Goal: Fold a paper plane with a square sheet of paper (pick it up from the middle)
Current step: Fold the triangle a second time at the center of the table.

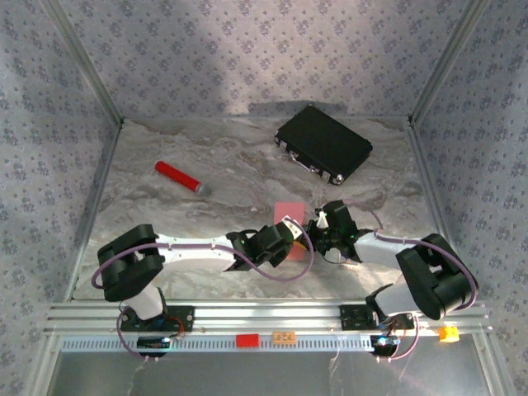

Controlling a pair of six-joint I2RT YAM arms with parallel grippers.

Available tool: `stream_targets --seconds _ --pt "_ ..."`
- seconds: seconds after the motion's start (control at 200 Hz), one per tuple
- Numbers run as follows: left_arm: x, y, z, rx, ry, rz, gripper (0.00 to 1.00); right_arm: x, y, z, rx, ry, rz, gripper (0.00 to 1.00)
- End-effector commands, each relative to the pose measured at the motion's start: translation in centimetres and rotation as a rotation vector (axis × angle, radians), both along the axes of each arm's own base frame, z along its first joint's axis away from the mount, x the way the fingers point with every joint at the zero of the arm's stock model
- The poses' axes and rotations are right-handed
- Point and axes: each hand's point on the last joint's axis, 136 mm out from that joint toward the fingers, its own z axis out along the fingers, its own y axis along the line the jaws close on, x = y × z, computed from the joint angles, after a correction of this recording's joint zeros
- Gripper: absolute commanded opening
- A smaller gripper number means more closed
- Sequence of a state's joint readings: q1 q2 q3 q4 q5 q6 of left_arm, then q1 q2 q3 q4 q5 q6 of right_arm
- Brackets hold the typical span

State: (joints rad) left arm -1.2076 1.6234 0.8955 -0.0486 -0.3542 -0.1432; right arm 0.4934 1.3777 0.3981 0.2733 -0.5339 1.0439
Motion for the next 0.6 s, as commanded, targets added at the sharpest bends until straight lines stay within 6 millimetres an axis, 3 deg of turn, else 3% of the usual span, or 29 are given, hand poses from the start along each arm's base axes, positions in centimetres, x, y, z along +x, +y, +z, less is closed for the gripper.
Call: stream_targets --seconds 0.0,0.595 --pt "-0.09 -1.23 2.35 -0.077 -0.012 -0.005 0.23 0.51 0.15 0.20 -0.005 0.001 -0.012 0.16" --pt "-0.24 -1.47 3.10 -0.120 0.000 -0.002 0.28 0.50 0.13 0.10 -0.010 0.003 -0.012 0.15"
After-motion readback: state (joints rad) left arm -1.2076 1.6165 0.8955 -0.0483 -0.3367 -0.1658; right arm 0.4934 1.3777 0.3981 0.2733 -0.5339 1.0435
